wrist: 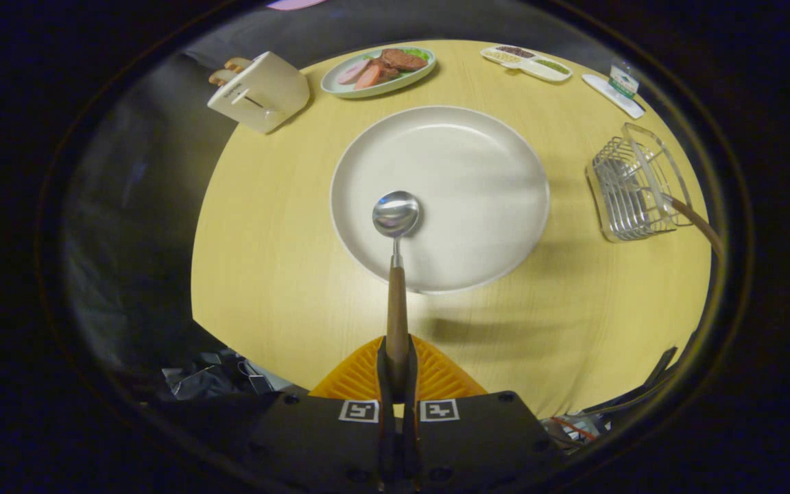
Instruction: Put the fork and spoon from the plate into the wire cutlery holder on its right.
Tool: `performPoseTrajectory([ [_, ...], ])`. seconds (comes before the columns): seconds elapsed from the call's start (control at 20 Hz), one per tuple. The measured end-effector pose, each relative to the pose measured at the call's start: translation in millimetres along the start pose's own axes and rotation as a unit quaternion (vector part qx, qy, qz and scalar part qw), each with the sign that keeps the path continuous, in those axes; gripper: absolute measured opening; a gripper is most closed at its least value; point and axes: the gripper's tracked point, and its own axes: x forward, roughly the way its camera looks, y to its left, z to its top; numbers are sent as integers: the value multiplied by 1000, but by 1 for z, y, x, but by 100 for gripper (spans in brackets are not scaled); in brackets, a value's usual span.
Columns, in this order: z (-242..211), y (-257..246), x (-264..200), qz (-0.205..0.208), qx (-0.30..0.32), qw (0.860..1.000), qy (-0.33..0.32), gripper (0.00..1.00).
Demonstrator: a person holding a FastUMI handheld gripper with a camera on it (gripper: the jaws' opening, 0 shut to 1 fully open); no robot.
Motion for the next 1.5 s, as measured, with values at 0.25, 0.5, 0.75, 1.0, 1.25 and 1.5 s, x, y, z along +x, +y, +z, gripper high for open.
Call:
performPoseTrajectory([
  [0.25,2,-3,-24,13,17,1000,-11,8],
  [0.5,7,-31,-73,9,48,998,-41,8],
  [0.75,22,-79,-115,-21,88,993,-81,8],
  [1.0,38,-127,-130,-42,141,984,-101,8],
  [1.25,42,-175,-128,-84,157,981,-80,8],
  [1.5,42,-192,-119,-106,135,984,-52,8],
])
